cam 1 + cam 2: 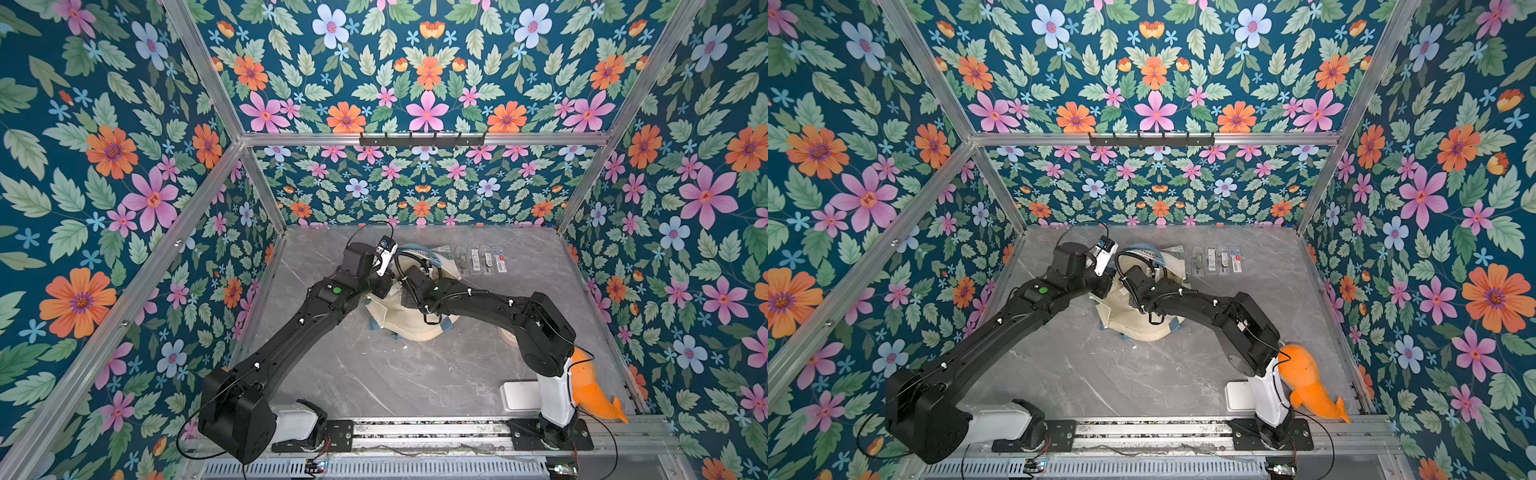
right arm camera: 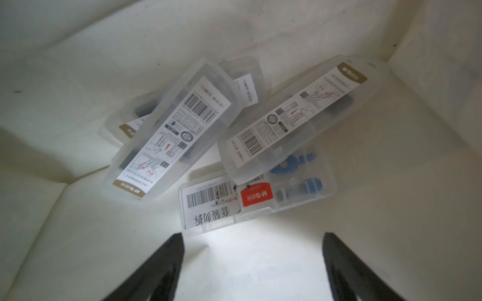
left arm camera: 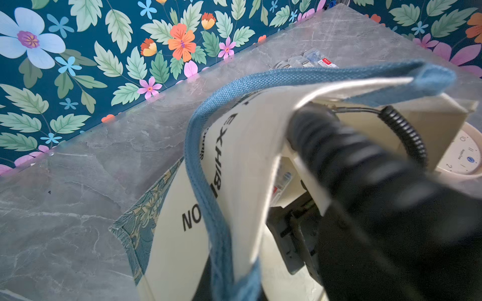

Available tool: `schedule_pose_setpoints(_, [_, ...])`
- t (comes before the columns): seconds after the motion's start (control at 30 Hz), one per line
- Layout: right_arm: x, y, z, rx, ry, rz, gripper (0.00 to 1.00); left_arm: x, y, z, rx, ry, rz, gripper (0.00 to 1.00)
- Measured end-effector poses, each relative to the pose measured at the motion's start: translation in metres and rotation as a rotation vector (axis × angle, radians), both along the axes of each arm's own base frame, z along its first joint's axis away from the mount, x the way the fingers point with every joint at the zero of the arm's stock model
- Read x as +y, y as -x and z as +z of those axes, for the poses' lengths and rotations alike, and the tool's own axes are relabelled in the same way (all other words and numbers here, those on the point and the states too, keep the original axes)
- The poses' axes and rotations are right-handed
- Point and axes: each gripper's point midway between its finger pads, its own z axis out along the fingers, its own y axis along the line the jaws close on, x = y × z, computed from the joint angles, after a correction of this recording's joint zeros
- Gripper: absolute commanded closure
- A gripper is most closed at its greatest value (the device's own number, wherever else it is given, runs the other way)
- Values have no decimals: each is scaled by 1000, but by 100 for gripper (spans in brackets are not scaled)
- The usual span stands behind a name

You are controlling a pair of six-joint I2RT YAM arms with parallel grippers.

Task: Take out the compass set from the canvas bag
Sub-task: Pick up the compass set from the canvas bag.

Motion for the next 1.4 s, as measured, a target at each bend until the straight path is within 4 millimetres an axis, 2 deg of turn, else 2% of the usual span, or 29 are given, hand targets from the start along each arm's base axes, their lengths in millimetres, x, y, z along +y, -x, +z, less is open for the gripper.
schedule_pose_setpoints(0.2, [9, -8, -10, 42, -8, -65, 10, 0, -2, 1, -10, 7, 5, 100])
schedule_pose_setpoints(0.43, [3, -8, -23, 85, 20, -129, 10, 0, -2, 1, -10, 6, 8, 100])
schedule_pose_setpoints(0.57, [4, -12, -29, 100, 39, -152, 8, 4, -3, 0, -14, -2, 34, 100])
schedule_pose_setpoints(0.67, [6, -15, -34, 112, 49, -166, 3, 9, -5, 0, -19, -13, 57, 100])
schedule_pose_setpoints(1.0, [12, -20, -41, 110, 40, -173, 1, 13, -4, -3, -15, -30, 73, 100])
schedule_pose_setpoints(1.2, [24, -33, -49, 94, 37, -150, 1, 19, -6, -5, -19, -53, 103, 100])
schedule_pose_setpoints(1.4, [27, -37, -55, 91, 68, -119, 1, 23, -6, -7, -18, -66, 118, 100])
